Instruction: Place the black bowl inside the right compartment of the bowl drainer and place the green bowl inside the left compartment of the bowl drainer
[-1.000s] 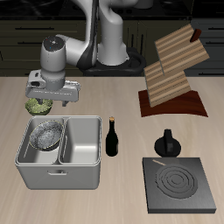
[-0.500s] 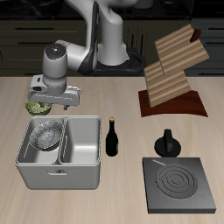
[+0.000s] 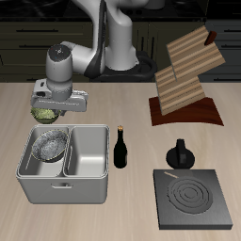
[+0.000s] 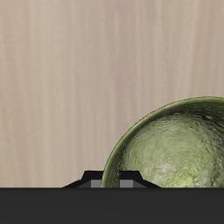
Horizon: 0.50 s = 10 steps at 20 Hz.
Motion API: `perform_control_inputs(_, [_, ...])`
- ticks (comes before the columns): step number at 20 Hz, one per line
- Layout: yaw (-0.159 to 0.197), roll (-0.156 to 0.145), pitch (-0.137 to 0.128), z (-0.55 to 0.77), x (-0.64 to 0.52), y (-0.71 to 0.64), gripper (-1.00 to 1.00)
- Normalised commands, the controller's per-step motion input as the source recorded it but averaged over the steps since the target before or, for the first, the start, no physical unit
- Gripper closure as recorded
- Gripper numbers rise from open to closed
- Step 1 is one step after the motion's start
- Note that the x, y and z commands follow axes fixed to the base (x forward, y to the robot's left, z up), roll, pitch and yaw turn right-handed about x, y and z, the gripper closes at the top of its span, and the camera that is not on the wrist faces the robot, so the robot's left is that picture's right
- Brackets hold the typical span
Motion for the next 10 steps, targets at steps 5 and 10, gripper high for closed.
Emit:
perform_control_inputs(5, [-0.002, 0.023, -0.022, 0.21, 0.01, 0.07, 1.0])
perform_control_inputs(10, [0.023, 0.046, -0.034, 0.33, -0.04, 0.22, 1.0])
